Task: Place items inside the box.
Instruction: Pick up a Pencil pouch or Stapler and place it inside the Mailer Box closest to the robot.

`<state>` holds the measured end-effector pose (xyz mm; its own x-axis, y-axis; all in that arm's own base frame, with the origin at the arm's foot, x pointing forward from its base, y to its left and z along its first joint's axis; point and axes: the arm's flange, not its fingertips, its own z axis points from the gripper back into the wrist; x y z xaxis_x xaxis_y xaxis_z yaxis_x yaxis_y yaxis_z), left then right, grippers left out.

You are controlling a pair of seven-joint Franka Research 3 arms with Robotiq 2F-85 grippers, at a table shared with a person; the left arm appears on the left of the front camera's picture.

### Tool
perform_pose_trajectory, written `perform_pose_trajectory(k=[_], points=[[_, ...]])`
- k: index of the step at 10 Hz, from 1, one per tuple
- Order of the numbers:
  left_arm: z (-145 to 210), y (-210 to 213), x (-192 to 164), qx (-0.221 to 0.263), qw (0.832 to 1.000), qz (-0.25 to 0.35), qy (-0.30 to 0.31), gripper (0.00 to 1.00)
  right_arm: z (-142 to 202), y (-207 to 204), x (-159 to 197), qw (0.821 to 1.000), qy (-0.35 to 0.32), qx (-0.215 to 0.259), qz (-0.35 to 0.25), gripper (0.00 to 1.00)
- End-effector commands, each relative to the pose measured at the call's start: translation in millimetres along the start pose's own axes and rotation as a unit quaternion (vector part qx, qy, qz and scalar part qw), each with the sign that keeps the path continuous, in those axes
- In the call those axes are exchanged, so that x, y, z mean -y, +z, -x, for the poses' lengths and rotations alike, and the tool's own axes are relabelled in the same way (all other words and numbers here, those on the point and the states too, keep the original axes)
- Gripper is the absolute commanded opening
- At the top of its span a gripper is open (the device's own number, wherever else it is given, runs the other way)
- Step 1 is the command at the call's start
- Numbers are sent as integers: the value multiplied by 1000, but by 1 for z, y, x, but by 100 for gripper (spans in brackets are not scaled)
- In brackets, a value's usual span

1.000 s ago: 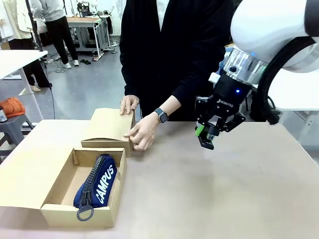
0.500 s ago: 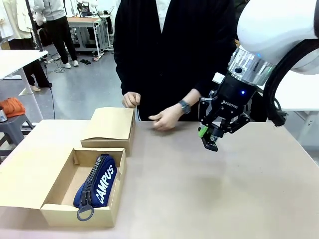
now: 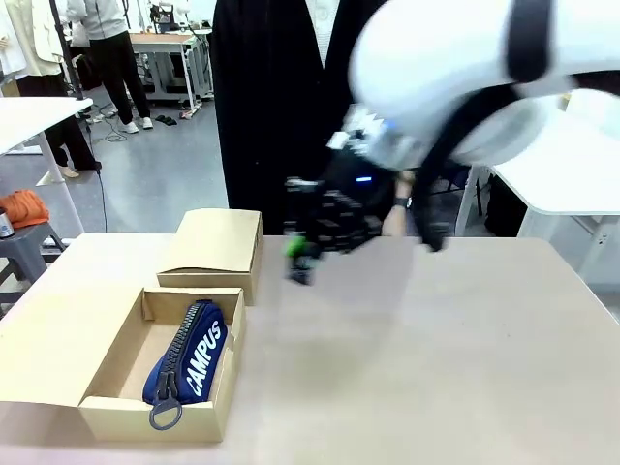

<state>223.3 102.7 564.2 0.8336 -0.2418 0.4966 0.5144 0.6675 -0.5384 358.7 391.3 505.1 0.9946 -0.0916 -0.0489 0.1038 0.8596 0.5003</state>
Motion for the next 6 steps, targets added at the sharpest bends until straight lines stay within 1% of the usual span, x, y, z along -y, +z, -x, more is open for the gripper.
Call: perform_pose_trajectory(k=[1,2,3,4,5,6], points=[[0,-1,1,8,1000,3,-3,100,5,-66,-69,999,18,-42,-19,37],[0,-1,1,8,1000,3,-3,100,25,-92,-83,997,59,-44,-9,37],[0,-1,1,8,1000,3,-3,100,36,-102,-78,987,134,-44,75,37],[0,-1,1,8,1000,3,-3,100,32,-73,-65,998,33,-44,-24,37],[0,-1,1,8,1000,3,-3,100,32,-73,-65,998,33,-44,-24,37],[0,-1,1,8,1000,3,-3,100,48,-111,-73,995,79,-62,12,37]])
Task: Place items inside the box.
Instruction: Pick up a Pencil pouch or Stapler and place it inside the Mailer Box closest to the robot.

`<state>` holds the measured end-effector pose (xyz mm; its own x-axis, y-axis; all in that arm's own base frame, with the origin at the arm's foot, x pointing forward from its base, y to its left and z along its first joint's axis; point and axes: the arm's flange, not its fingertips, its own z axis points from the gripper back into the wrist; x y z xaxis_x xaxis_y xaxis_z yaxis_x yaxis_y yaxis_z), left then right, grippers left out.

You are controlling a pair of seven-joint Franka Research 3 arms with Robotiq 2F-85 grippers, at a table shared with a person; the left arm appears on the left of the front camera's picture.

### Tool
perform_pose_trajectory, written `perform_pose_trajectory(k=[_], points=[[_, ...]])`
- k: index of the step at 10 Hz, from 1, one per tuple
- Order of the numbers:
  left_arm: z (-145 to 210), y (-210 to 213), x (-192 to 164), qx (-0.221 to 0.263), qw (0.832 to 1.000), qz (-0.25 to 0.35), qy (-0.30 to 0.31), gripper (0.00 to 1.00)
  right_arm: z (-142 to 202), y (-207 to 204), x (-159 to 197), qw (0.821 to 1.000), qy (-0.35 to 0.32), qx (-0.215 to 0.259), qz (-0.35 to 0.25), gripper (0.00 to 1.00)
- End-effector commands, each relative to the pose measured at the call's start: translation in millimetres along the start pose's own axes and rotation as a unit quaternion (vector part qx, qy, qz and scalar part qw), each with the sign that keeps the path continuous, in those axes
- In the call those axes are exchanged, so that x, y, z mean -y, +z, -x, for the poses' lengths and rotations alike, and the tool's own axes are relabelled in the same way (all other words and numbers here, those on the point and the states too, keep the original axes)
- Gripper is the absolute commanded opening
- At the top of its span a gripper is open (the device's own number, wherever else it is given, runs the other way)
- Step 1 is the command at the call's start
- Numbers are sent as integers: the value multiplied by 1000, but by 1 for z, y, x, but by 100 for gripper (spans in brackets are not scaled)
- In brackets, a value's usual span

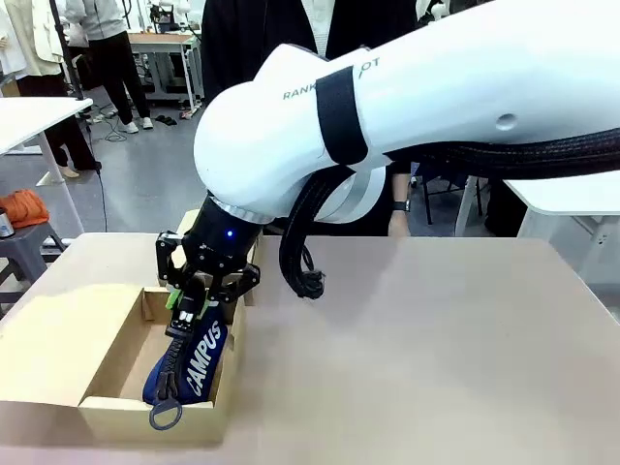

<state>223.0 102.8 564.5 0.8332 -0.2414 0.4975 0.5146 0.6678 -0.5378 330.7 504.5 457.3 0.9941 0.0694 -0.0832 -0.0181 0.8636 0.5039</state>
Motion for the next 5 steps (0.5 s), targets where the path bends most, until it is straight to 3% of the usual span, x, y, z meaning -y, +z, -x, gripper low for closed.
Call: perform_pose_trajectory(k=[1,3,5], points=[[0,-2,1,7,1000,3,-3,100,14,-26,-12,997,-44,49,47,37],[0,-2,1,7,1000,3,-3,100,10,-47,-39,985,-103,129,43,37],[0,-2,1,7,1000,3,-3,100,9,-69,-58,980,-119,150,47,37]])
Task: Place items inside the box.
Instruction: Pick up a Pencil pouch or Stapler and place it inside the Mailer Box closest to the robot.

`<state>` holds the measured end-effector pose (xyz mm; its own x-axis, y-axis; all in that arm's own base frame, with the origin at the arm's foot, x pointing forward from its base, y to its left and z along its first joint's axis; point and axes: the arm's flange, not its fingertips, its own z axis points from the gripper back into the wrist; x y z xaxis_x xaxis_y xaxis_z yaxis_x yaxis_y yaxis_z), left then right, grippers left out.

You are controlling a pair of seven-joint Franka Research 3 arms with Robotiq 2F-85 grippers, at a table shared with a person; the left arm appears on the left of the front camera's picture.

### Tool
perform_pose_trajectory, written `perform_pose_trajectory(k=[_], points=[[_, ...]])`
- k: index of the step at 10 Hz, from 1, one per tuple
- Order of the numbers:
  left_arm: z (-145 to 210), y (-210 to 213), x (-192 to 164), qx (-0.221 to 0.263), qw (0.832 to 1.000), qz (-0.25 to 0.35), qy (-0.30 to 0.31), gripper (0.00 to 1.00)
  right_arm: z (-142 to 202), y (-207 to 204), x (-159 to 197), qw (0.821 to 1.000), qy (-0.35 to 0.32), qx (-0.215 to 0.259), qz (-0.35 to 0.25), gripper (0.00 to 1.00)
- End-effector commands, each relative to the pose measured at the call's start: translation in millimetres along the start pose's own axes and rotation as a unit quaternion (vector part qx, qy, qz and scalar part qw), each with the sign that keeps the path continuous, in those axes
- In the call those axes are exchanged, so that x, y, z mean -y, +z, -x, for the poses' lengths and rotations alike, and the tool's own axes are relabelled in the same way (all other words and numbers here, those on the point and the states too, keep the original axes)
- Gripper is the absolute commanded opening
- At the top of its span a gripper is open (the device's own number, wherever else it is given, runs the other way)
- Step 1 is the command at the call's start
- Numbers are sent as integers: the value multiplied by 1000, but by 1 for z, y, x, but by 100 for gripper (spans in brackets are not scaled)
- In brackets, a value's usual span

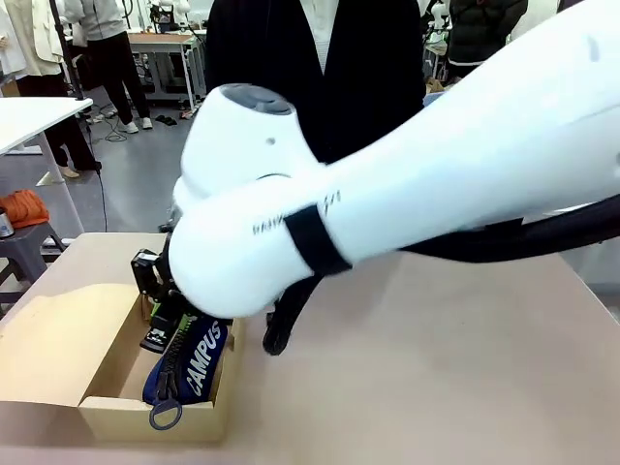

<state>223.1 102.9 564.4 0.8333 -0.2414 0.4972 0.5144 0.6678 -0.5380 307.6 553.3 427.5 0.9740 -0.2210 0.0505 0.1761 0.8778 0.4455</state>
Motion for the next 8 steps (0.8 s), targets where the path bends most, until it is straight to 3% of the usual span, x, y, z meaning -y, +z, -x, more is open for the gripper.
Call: perform_pose_trajectory(k=[1,5,6,7,8], points=[[0,-2,1,7,1000,3,-3,100,2,-25,-35,999,-13,30,40,37],[0,-2,1,7,1000,3,-3,100,5,-35,-36,999,25,24,34,37],[0,-2,1,7,1000,3,-3,100,5,-35,-35,999,29,21,35,44],[0,-2,1,7,1000,3,-3,100,4,-35,-34,998,36,13,40,92],[0,-2,1,7,1000,3,-3,100,4,-34,-33,998,38,12,39,100]])
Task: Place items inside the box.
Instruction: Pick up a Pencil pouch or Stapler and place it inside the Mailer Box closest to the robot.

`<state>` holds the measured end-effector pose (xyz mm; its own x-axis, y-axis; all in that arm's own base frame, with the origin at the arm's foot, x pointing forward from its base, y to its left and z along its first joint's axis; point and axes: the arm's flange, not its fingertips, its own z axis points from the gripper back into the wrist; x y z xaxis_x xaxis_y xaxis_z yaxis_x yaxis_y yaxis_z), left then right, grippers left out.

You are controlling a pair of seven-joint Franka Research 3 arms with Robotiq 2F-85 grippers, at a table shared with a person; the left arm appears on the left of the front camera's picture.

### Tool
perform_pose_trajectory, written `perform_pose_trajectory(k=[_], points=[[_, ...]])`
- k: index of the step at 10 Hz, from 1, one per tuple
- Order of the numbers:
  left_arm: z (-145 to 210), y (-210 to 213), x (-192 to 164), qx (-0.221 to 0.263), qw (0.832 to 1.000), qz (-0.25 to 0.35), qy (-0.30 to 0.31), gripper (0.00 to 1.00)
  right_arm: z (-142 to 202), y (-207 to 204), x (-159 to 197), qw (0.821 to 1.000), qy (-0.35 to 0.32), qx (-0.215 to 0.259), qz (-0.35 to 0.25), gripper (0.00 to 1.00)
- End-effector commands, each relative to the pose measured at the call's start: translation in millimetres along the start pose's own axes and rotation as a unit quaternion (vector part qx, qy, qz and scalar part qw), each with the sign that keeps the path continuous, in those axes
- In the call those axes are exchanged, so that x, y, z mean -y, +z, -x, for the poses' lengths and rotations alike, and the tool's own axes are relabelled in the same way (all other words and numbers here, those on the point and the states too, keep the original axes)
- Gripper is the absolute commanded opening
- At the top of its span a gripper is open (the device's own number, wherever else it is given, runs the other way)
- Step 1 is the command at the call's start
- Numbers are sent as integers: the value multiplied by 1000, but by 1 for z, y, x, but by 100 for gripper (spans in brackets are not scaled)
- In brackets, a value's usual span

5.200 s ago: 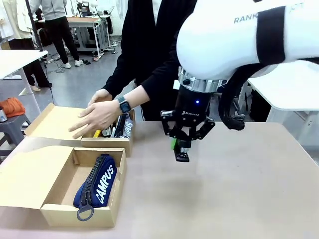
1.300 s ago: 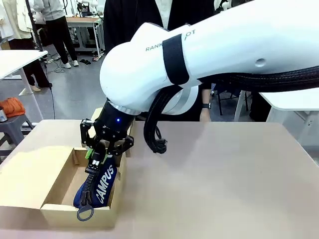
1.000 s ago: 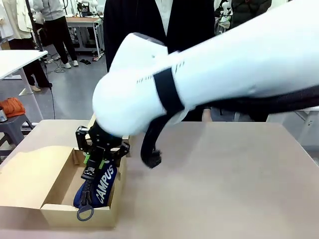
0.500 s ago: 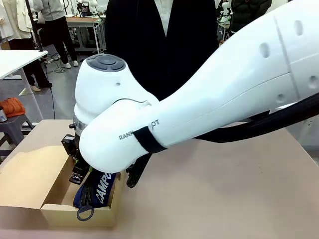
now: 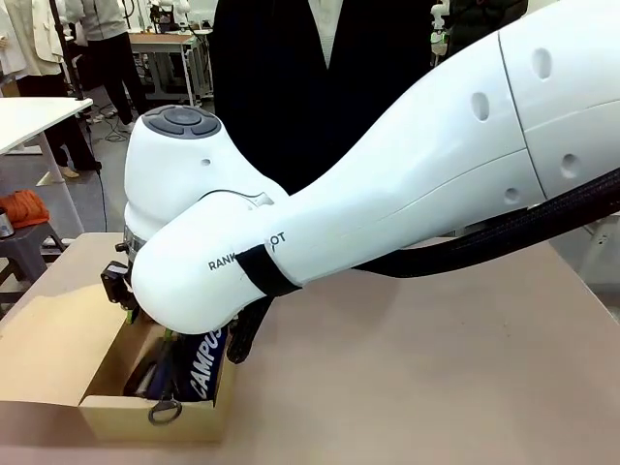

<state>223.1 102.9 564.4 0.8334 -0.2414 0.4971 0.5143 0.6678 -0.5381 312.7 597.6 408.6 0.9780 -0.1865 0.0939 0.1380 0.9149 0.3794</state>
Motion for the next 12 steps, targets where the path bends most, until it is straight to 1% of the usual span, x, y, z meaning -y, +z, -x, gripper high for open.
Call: perform_pose_trajectory(k=[1,3,4,5,6,7,8,9,10,11,12], points=[[0,-1,1,7,1000,3,-3,100,-2,4,-1,1000,16,0,0,100],[0,-1,1,7,1000,3,-3,100,-3,10,6,1000,20,3,-11,100],[0,-1,1,7,1000,3,-3,100,-7,17,12,999,20,-5,-27,100],[0,-1,1,7,1000,3,-3,100,-10,27,21,998,33,-26,-51,100],[0,-1,1,7,1000,3,-3,100,-19,47,43,993,56,-63,-87,100],[0,-1,1,7,1000,3,-3,100,-35,83,89,987,39,-94,-121,100],[0,-1,1,7,1000,3,-3,100,-46,117,133,983,31,-107,-144,100],[0,-1,1,7,1000,3,-3,100,-50,149,177,970,10,-140,-199,100],[0,-1,1,7,1000,3,-3,100,-50,175,222,960,-31,-131,-247,100],[0,-1,1,7,1000,3,-3,100,-45,190,263,948,-31,-115,-296,100],[0,-1,1,7,1000,3,-3,100,-37,195,311,936,12,-133,-324,100]])
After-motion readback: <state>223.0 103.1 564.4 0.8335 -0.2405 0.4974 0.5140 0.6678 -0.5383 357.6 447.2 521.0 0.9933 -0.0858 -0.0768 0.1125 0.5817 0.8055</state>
